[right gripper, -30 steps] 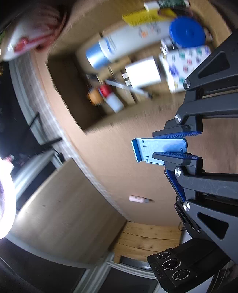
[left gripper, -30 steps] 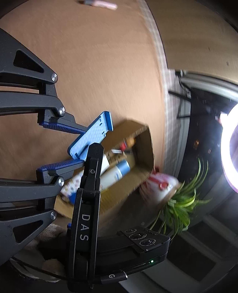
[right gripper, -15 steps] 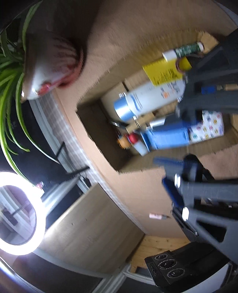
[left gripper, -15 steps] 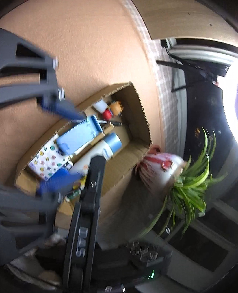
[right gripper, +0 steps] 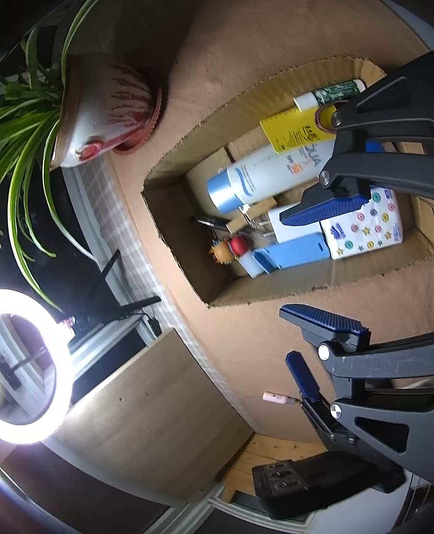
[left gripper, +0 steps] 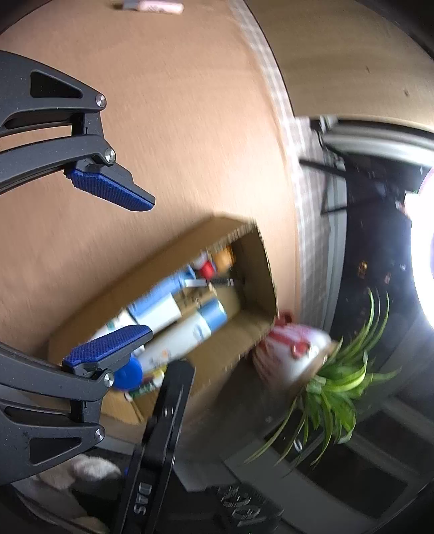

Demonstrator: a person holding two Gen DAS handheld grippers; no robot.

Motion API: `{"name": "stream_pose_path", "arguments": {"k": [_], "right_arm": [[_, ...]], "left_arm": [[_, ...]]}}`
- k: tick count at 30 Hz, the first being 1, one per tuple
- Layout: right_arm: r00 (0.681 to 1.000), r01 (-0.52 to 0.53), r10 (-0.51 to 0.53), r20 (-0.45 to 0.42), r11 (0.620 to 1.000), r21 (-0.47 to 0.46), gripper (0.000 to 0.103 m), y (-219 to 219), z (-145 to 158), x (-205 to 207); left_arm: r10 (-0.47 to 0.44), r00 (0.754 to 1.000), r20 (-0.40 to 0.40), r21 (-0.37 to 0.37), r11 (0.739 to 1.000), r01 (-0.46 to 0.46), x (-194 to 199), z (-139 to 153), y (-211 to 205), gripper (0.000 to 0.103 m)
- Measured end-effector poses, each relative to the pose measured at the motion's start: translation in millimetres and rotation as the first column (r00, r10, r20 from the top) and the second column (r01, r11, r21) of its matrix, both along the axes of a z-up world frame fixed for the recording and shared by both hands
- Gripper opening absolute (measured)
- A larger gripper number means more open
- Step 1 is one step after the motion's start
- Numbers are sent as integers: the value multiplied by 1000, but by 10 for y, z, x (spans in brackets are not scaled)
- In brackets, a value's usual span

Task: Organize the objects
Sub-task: 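Lower the blue phone stand into the box and open the left tool, then reach the left tool to the pink tube and grasp it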

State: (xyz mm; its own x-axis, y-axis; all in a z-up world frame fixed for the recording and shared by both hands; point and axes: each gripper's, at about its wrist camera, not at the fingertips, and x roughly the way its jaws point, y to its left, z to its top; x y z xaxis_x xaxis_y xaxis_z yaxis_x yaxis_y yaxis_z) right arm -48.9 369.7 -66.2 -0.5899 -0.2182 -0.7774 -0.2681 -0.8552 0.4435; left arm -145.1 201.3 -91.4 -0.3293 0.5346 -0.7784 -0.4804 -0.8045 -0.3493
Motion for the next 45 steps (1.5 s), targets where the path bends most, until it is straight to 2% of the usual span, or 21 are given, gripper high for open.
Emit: {"name": "stream_pose_path", "arguments": {"k": [6,11,19,25,28,29,38,45], "right_arm": [[1000,-14,15,-7,1000,7,45,-122,32,81],[1000,-30,30,-1,999,34,45,-206,34,194],[999,-39,38,18,998,49,45,-320,8,335],[999,-43,42,22,997,59,45,-395,37,418],[999,-44,42,24,997,62,45,-415,49,452],[999,-43,41,25,997,63,45,-418,53,466],[1000,-17,16,27,998,63,45,-344,64,575],[999,-3,1,35,998,64,45,-274,55,628]], "left_arm": [[106,994,8,-63,992,-105,-143,-106,-522,74],[198,980,12,-117,974,-196,-295,-203,-1041,74],[342,940,-2,-188,923,-336,-605,-334,-1858,74],[414,910,0,-227,887,-403,-857,-435,-2261,72],[432,902,-10,-255,871,-420,-980,-476,-2375,68],[438,899,-10,-261,867,-425,-1005,-489,-2396,64],[445,894,48,-294,862,-413,-1197,-706,-2456,40],[451,891,45,-305,856,-418,-1215,-770,-2385,28]]}}
